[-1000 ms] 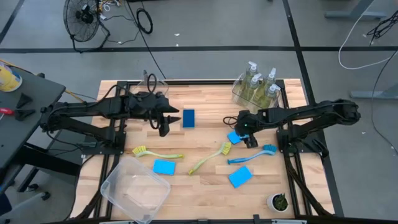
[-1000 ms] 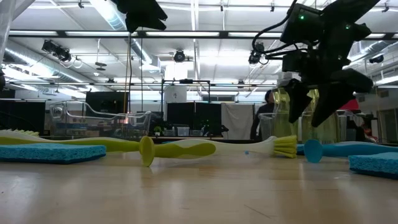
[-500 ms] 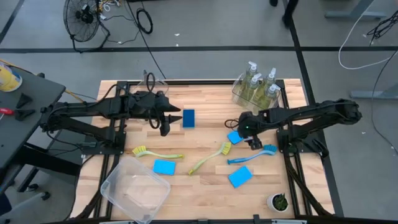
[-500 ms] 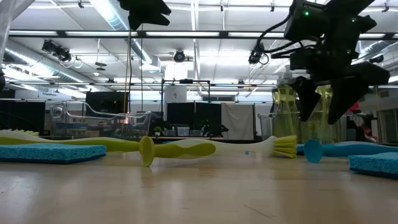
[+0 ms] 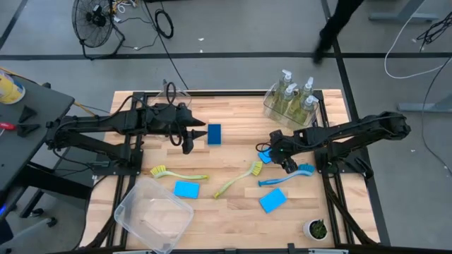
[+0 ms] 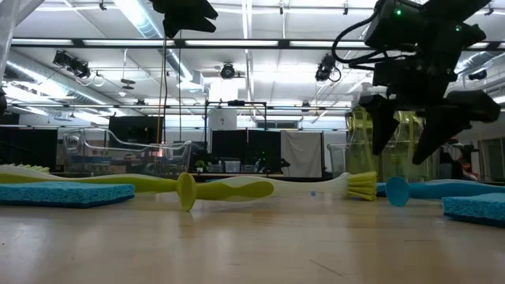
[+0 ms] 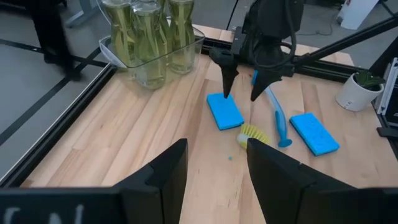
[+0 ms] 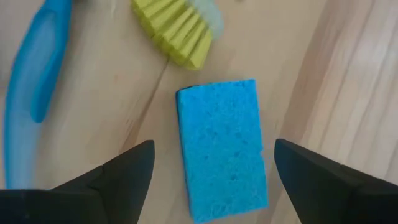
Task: Pick & Place Kitchen Sink Supplies
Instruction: Put the blue sponge into the left transparent bin
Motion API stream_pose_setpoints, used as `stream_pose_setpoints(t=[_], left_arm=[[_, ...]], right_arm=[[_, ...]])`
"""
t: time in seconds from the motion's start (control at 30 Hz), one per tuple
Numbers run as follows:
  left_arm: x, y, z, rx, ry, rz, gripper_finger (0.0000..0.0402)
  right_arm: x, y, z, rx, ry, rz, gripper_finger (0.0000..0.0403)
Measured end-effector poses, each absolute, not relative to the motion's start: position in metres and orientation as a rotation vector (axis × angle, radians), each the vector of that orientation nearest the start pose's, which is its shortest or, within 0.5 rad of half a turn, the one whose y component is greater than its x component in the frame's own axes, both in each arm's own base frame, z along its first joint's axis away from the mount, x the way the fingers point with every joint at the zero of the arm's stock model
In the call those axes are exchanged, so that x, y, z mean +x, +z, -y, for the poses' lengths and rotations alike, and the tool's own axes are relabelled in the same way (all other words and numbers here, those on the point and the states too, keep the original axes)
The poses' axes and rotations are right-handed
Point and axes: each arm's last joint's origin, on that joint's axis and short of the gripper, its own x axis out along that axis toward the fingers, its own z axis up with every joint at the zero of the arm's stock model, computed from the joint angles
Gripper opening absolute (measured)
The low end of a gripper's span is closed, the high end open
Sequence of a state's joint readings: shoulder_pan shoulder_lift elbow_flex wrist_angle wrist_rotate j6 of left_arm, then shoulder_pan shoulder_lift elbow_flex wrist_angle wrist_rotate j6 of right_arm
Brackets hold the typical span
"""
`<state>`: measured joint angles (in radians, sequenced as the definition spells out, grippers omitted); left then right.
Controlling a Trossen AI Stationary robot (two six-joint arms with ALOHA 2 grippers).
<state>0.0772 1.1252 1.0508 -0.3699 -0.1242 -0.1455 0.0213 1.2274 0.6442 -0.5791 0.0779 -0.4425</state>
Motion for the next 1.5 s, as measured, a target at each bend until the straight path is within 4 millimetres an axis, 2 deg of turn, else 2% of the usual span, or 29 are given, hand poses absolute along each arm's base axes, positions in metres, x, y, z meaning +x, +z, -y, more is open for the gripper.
stream_pose_setpoints(t=[0.37, 0.7, 1.5], left_arm=[[0.241, 0.342, -0.023, -0.130, 0.244, -0.428, 0.0172], [0.241, 0.342, -0.023, -0.155, 0.250, -0.426, 0.0172], [0.240, 0.342, -0.025, -0.132, 0.338, -0.419, 0.0172]], right_arm=[[0.195, 0.154, -0.001, -0.427, 0.174, -1.186, 0.0285], [0.196, 0.145, -0.001, -0.425, 0.155, -1.113, 0.0252], [0.184, 0.126, 0.006, -0.379, 0.098, -1.108, 0.0247]])
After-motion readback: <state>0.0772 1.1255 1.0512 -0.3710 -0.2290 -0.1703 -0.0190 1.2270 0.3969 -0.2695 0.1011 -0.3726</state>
